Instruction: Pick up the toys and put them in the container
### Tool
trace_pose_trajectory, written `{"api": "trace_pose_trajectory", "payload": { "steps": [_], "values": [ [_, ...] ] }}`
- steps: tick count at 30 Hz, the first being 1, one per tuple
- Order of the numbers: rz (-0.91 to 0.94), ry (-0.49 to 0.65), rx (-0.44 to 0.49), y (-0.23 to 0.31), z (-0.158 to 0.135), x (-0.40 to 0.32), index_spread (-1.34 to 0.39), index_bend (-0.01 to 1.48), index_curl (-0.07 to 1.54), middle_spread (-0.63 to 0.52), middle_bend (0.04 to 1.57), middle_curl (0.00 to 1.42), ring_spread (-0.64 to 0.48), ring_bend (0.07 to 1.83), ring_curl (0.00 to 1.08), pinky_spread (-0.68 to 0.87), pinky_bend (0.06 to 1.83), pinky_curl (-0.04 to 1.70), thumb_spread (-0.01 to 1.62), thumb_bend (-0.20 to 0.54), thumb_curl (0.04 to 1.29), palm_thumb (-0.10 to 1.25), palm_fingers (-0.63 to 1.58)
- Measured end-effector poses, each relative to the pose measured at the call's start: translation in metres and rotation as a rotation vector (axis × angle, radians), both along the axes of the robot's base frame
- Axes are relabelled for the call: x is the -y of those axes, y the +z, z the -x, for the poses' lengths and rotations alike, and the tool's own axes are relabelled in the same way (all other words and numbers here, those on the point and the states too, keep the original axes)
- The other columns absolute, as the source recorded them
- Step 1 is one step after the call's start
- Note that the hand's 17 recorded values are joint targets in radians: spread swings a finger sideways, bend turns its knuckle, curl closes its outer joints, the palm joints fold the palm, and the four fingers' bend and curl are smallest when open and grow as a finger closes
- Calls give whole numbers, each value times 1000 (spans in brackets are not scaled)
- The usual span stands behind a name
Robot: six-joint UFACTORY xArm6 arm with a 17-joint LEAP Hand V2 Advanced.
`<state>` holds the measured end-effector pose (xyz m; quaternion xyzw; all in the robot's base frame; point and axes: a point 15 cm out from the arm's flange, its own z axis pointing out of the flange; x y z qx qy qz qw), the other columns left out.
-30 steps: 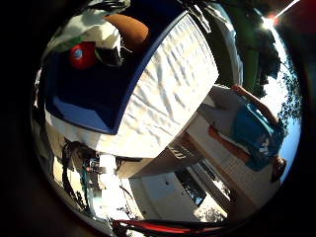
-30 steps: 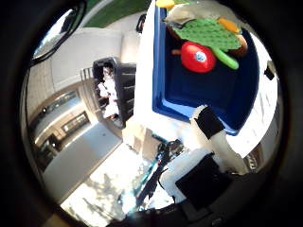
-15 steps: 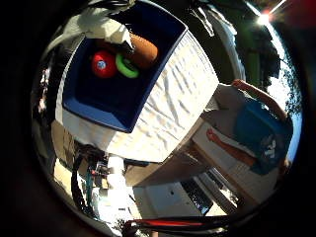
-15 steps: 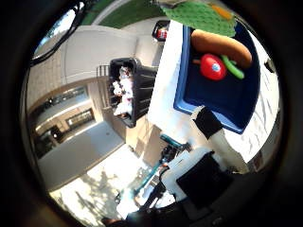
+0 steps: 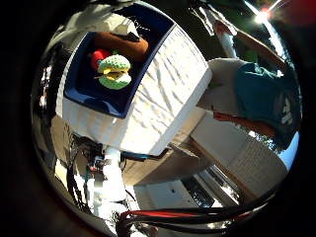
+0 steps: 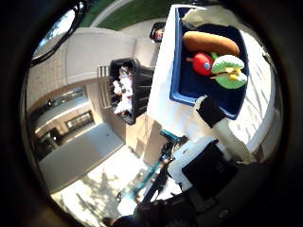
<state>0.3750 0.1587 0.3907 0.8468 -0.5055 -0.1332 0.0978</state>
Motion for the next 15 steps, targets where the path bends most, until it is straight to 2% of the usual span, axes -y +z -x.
{"api": "trace_pose_trajectory", "payload": {
  "steps": [1,8,15],
  "values": [
    [0,2,-1,0,0,0,-353,227,268,131,311,308,346,424,323,534,779,322,1112,-26,407,800,45],
    [-12,7,27,13,5,2,-395,160,240,143,178,294,343,427,326,529,825,324,1115,-27,404,798,-5],
    [-37,2,94,57,30,21,-404,159,234,146,167,294,341,425,322,526,838,314,1120,-26,403,797,-9]
  ]
}}
